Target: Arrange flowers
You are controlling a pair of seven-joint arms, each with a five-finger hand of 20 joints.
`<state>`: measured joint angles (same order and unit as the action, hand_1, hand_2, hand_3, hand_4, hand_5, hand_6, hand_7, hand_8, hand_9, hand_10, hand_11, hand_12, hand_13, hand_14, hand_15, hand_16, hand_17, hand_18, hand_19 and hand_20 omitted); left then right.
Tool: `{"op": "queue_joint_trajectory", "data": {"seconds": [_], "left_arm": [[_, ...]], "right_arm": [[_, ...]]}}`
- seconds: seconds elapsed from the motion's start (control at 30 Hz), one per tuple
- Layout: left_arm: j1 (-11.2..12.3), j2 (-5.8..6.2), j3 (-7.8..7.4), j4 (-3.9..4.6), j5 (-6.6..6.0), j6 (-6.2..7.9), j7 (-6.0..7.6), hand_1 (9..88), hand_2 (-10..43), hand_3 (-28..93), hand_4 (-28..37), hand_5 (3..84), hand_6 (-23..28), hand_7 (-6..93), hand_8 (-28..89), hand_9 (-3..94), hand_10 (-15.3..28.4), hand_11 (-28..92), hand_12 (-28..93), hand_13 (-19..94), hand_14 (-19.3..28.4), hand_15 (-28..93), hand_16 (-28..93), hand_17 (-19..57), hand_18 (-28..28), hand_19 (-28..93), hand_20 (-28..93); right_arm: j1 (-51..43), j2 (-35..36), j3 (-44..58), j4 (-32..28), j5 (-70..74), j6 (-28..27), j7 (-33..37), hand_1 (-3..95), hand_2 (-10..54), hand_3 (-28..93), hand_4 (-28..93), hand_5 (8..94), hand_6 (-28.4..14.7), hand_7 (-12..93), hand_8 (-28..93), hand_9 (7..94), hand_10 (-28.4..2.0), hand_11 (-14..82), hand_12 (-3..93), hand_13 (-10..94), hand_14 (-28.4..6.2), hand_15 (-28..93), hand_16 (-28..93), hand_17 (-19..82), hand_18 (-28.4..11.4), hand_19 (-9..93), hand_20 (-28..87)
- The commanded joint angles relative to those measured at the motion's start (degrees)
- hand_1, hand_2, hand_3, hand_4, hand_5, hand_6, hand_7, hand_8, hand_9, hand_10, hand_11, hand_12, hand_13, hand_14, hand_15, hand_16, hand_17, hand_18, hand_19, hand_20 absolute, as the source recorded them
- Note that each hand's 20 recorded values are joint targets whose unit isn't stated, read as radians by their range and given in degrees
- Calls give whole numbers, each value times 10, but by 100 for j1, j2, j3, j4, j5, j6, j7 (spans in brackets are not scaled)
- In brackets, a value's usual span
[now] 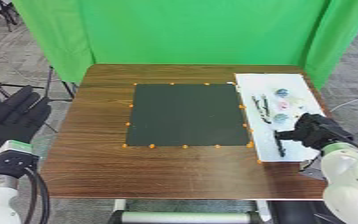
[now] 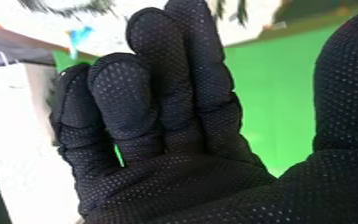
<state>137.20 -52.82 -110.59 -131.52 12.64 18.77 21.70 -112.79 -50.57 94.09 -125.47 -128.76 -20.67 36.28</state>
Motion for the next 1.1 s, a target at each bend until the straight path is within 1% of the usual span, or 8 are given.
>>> {"op": "queue_joint_trajectory", "data": {"seconds": [0.03, 0.07, 0.17, 0.23, 0.5, 0.67, 1.0, 1.1], "left_arm": [[40, -1, 6, 5, 344, 104, -60, 307, 188, 715, -272, 482, 90, 384, -150, 404, 159, 446, 158, 266, 154, 610, -79, -12, 146, 523, 181], [22, -1, 13, 15, 398, 114, -79, 305, 187, 711, -273, 480, 88, 438, -173, 406, 160, 488, 182, 268, 158, 664, -77, -6, 150, 547, 236], [50, -2, 13, 11, 342, 42, -21, 307, 186, 705, -273, 465, 76, 552, -204, 408, 163, 559, 230, 279, 167, 736, -62, 4, 151, 581, 335], [37, 11, 62, -7, 305, 129, 4, 309, 185, 705, -275, 465, 75, 566, -209, 404, 161, 558, 232, 276, 165, 730, -65, -5, 150, 551, 330], [37, -5, 139, -16, 228, 295, 5, 309, 182, 714, -278, 460, 82, 442, -191, 384, 154, 481, 171, 253, 145, 652, -88, -40, 145, 450, 245], [15, 1, 174, -15, 225, 265, 9, 307, 180, 718, -278, 454, 80, 421, -182, 381, 151, 467, 161, 250, 142, 635, -85, -47, 144, 444, 223], [-42, -3, 224, 5, 237, 259, -53, 306, 179, 718, -279, 451, 78, 411, -176, 378, 152, 461, 158, 248, 143, 628, -81, -50, 143, 444, 206], [-81, 1, 241, 19, 252, 259, -94, 305, 178, 718, -280, 451, 79, 409, -175, 378, 152, 460, 158, 248, 143, 627, -80, -51, 143, 444, 201]], "right_arm": [[191, -77, -245, 236, 25, -601, 304, 238, -95, 560, -282, 691, -30, 373, -114, 714, -152, 423, 349, 623, -150, 706, 354, 321, -236, 798, 382], [227, -86, -281, 280, 53, -672, 364, 242, -95, 553, -282, 691, -31, 368, -113, 714, -152, 422, 348, 622, -150, 706, 354, 321, -236, 799, 381], [350, -148, -286, 450, 588, -853, 538, 254, -95, 537, -281, 691, -31, 361, -111, 714, -153, 419, 345, 621, -150, 705, 352, 320, -236, 799, 380], [355, -168, -324, 531, 432, -963, 532, 262, -95, 545, -279, 690, -30, 360, -110, 714, -153, 418, 346, 621, -150, 705, 350, 320, -237, 800, 379], [400, -301, -513, 700, 233, -1161, 454, 258, -95, 606, -278, 689, -30, 362, -110, 710, -152, 421, 346, 621, -150, 705, 347, 319, -238, 800, 376], [595, -284, -854, 872, 139, -1462, 549, 275, -95, 686, -276, 684, -28, 374, -108, 710, -150, 427, 346, 624, -147, 706, 345, 321, -238, 803, 376], [1088, -33, -1912, 1232, -335, -2028, 263, 341, -95, 694, -281, 697, -16, 439, -118, 733, -142, 463, 363, 652, -136, 721, 354, 342, -240, 826, 382], [1069, -63, -1977, 1301, -329, -1987, 256, 382, -95, 679, -281, 698, -13, 427, 21, 743, -139, 464, 364, 659, -132, 719, 356, 346, -240, 831, 376]]}}
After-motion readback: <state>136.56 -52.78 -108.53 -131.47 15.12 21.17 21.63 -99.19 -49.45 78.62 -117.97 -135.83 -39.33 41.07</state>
